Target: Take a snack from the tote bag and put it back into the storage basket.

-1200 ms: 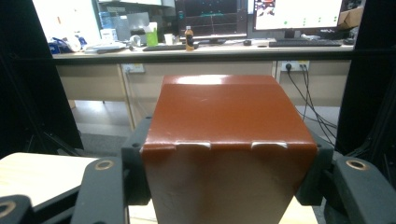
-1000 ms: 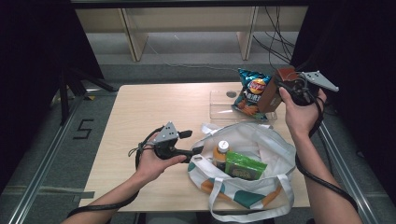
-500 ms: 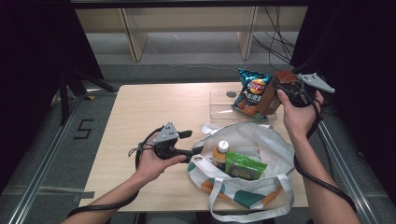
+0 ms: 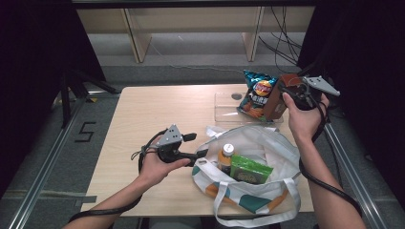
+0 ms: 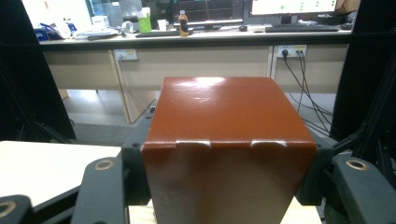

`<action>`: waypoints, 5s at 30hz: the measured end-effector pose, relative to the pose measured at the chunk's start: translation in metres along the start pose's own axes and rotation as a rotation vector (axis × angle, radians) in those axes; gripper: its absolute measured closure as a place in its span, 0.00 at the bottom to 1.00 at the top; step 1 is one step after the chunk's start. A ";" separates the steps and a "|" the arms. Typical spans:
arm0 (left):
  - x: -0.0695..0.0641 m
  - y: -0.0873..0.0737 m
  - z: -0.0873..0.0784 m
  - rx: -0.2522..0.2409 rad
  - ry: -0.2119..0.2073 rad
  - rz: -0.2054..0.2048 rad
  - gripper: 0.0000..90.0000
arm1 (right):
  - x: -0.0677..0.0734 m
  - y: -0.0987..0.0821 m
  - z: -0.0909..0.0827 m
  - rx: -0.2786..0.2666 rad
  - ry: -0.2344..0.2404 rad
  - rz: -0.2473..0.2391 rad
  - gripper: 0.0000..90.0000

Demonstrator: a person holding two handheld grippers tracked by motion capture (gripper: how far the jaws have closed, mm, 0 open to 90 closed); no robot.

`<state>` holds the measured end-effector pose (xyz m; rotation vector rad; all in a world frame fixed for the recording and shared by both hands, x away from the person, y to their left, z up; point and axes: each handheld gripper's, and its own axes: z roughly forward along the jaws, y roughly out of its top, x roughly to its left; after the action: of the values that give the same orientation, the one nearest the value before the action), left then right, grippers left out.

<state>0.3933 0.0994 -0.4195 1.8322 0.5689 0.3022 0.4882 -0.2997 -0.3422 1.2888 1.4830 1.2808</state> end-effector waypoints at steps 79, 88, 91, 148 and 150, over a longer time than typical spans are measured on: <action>0.000 -0.001 0.001 0.002 -0.002 -0.001 0.30 | -0.001 -0.019 0.018 0.054 -0.063 0.016 0.43; 0.000 -0.001 0.001 0.003 -0.002 -0.003 0.30 | -0.001 -0.022 0.021 0.073 -0.069 0.006 0.43; 0.000 -0.001 0.001 0.004 -0.003 -0.005 0.30 | 0.000 -0.022 0.021 0.076 -0.071 0.027 0.43; 0.000 -0.001 0.001 0.005 -0.007 0.007 0.29 | -0.008 -0.039 -0.020 0.197 0.064 0.050 0.26; -0.001 -0.001 0.001 0.005 -0.002 -0.004 0.29 | -0.007 -0.039 -0.028 0.184 0.076 0.058 0.28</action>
<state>0.3929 0.0989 -0.4211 1.8361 0.5726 0.2957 0.4552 -0.3111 -0.3757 1.4245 1.6599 1.2655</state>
